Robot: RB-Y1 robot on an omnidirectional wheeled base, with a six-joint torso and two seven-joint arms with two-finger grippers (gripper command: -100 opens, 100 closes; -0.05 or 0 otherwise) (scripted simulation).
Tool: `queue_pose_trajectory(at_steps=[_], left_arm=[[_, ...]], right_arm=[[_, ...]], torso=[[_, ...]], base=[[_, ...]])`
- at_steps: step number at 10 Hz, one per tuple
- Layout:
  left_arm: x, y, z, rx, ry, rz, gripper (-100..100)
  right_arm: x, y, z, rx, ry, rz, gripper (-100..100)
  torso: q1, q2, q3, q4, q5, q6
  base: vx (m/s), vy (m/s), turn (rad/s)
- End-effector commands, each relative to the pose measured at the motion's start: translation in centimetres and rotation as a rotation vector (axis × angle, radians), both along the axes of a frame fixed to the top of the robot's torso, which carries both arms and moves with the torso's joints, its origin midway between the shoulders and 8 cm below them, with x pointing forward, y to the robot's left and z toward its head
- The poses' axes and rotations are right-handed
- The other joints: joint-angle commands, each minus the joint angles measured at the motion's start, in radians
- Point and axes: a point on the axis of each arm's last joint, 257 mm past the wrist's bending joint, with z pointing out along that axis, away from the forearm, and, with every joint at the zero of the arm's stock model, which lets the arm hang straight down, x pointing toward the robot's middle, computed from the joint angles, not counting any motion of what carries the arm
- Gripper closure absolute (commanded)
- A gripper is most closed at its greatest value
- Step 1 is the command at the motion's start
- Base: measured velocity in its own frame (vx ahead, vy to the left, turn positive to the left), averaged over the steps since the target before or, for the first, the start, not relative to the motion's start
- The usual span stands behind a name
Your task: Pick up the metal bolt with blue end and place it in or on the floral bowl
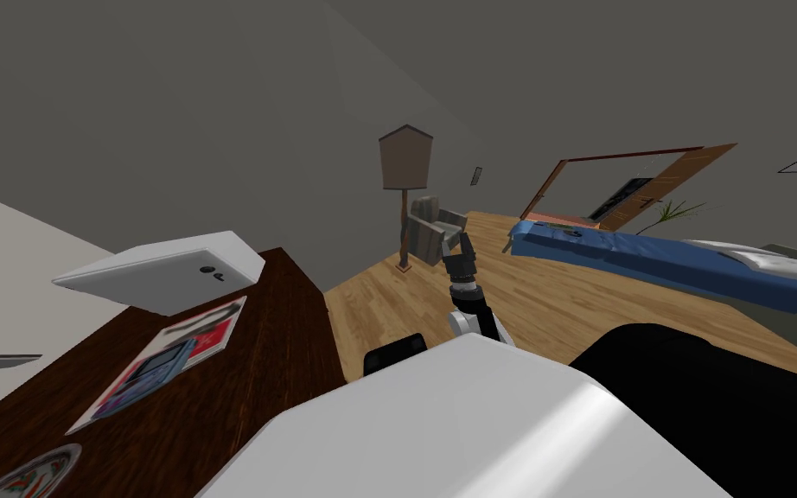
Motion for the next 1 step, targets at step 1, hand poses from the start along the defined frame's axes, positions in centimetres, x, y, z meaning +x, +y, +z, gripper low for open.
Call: queue_pose_trajectory(at_steps=[1], left_arm=[[0.0,0.0,0.0,0.0,0.0,0.0,0]], right_arm=[[0.0,0.0,0.0,0.0,0.0,0.0,0]], torso=[[0.0,0.0,0.0,0.0,0.0,0.0]], base=[[0.0,0.0,0.0]])
